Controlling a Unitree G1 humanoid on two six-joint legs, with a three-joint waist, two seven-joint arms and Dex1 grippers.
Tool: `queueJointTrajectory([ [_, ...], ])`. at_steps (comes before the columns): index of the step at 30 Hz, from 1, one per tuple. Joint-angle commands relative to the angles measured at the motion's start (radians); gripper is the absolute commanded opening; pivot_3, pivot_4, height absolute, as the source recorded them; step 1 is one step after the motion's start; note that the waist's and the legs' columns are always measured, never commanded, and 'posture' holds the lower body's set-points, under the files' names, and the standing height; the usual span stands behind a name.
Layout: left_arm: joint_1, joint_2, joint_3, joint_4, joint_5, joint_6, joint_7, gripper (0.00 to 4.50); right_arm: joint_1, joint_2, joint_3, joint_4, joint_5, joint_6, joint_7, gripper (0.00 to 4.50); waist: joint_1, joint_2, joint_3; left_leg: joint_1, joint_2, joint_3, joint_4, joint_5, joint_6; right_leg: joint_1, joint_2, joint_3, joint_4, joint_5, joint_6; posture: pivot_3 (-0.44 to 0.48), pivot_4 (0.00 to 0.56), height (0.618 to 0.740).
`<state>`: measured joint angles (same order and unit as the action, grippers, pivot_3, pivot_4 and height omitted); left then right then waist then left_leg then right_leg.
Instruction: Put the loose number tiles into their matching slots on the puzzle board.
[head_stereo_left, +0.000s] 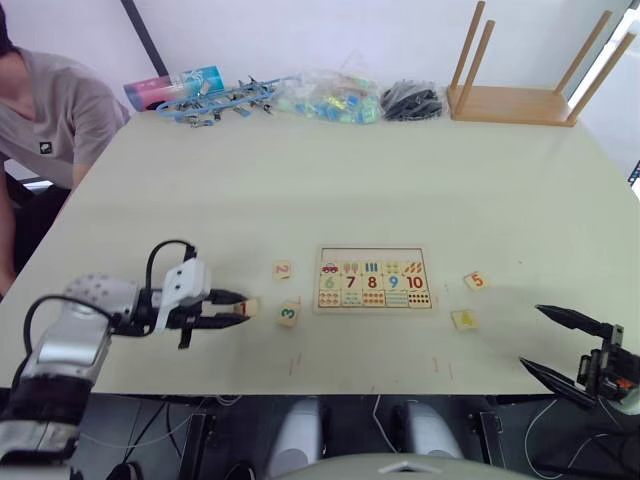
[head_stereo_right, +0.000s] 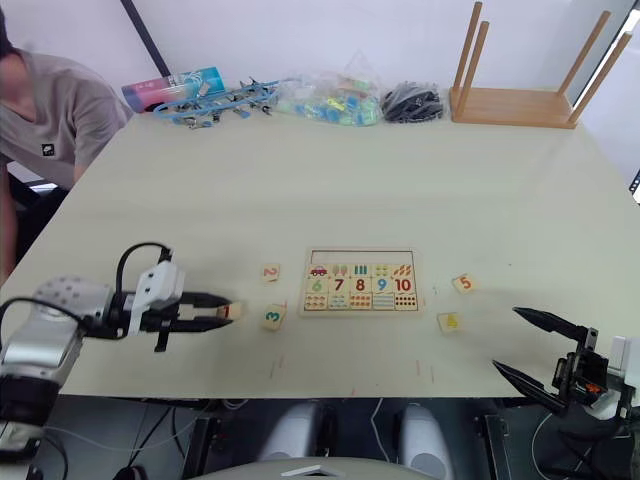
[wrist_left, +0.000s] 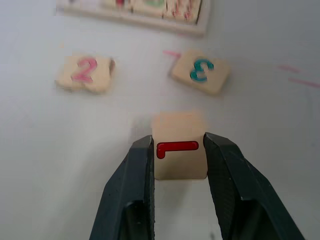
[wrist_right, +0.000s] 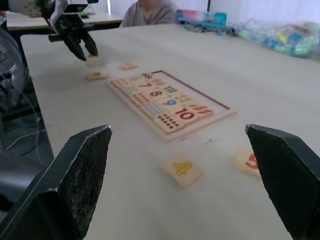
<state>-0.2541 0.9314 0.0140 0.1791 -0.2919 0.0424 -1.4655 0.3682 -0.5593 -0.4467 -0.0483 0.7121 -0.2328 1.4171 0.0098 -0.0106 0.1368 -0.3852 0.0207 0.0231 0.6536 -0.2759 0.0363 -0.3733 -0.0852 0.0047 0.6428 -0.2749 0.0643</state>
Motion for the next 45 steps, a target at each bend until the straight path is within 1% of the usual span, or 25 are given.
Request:
queueJointTrajectory([
  [1,-0.084,0.01,-0.033,-0.014,-0.021,0.058,-0.053,0.95,0.021,0.006,-0.03,-0.051,0.018,-0.003,-0.026,4.5,0.002,0.0,0.0,0.0,-0.001,0.001,0.0,0.0,0.0,0.0,0.001,0.001,0.0,0.0,0.0,0.0,0.15,0.74],
  [4,-0.19,-0.014,-0.074,0.024,-0.003,0.074,-0.078,0.95,0.032,0.017,-0.03,-0.069,0.016,-0.01,-0.045,4.5,0.003,-0.001,0.001,0.0,-0.001,0.001,0.0,0.0,0.0,0.0,0.003,0.0,0.0,0.0,0.001,0.0,0.15,0.74],
  [7,-0.282,-0.043,-0.119,0.08,0.03,0.053,-0.097,0.95,0.038,0.029,-0.029,-0.086,0.014,-0.015,-0.066,4.5,0.003,-0.001,0.002,-0.001,-0.001,0.0,0.001,0.0,0.0,0.0,0.006,0.001,0.0,0.0,0.001,0.0,0.15,0.74],
  [11,-0.416,-0.121,-0.167,0.181,0.062,0.031,-0.1,0.95,0.041,0.042,-0.025,-0.108,0.01,-0.013,-0.103,4.5,0.005,-0.003,0.004,-0.001,-0.003,-0.001,0.003,0.0,0.0,0.0,0.009,0.002,0.001,0.0,0.001,0.0,0.15,0.74],
  [15,-0.51,-0.189,-0.205,0.263,0.093,0.008,-0.112,0.95,0.043,0.048,-0.017,-0.119,-0.001,-0.014,-0.133,4.5,0.004,-0.004,0.004,-0.005,-0.001,-0.003,0.01,0.0,0.0,0.0,0.013,0.003,0.002,0.001,0.002,0.0,0.15,0.74],
  [17,-0.56,-0.223,-0.233,0.312,0.137,-0.034,-0.098,0.95,0.052,0.053,-0.012,-0.139,-0.002,-0.01,-0.146,4.5,0.003,-0.004,0.005,-0.009,0.0,-0.004,0.014,0.0,0.0,-0.003,0.014,0.003,0.003,0.001,0.003,0.0,0.15,0.74],
  [20,-0.631,-0.273,-0.262,0.399,0.188,-0.078,-0.079,0.95,0.064,0.06,-0.002,-0.159,-0.002,-0.01,-0.158,4.5,0.005,-0.005,0.006,-0.011,-0.001,-0.005,0.015,0.0,0.0,-0.003,0.014,0.003,0.003,0.001,0.003,0.0,0.15,0.74],
  [23,-0.704,-0.347,-0.3,0.504,0.252,-0.113,-0.038,0.95,0.065,0.066,0.005,-0.157,-0.011,-0.023,-0.164,4.5,0.007,-0.006,0.006,-0.011,-0.002,-0.006,0.016,0.0,0.0,-0.002,0.015,0.004,0.003,0.002,0.003,0.0,0.15,0.74],
  [27,-0.757,-0.41,-0.331,0.626,0.319,-0.194,-0.01,0.95,0.069,0.069,0.002,-0.157,-0.015,-0.032,-0.167,4.5,0.004,-0.006,0.007,-0.012,-0.003,-0.006,0.016,0.0,0.001,-0.002,0.015,0.007,0.002,0.002,0.004,0.0,0.15,0.74],
  [31,-0.794,-0.444,-0.352,0.715,0.373,-0.236,0.015,0.95,0.069,0.065,-0.007,-0.152,-0.018,-0.039,-0.166,4.5,0.0,-0.007,0.01,-0.012,-0.003,-0.007,0.016,-0.001,0.001,-0.003,0.016,0.007,0.002,0.002,0.004,0.0,0.15,0.74],
  [39,-0.804,-0.452,-0.338,0.757,0.397,-0.258,0.006,0.95,0.062,0.064,-0.01,-0.135,-0.021,-0.052,-0.164,4.5,0.004,-0.008,0.011,-0.013,-0.003,-0.006,0.017,-0.001,0.001,-0.003,0.015,0.007,0.002,0.002,0.005,0.0,0.15,0.74],
  [45,-0.791,-0.458,-0.332,0.766,0.398,-0.235,0.009,0.95,0.048,0.065,-0.002,-0.097,-0.033,-0.074,-0.151,4.5,0.004,-0.008,0.011,-0.013,-0.003,-0.006,0.017,-0.001,0.001,-0.003,0.015,0.007,0.002,0.002,0.005,0.0,0.15,0.74],
])
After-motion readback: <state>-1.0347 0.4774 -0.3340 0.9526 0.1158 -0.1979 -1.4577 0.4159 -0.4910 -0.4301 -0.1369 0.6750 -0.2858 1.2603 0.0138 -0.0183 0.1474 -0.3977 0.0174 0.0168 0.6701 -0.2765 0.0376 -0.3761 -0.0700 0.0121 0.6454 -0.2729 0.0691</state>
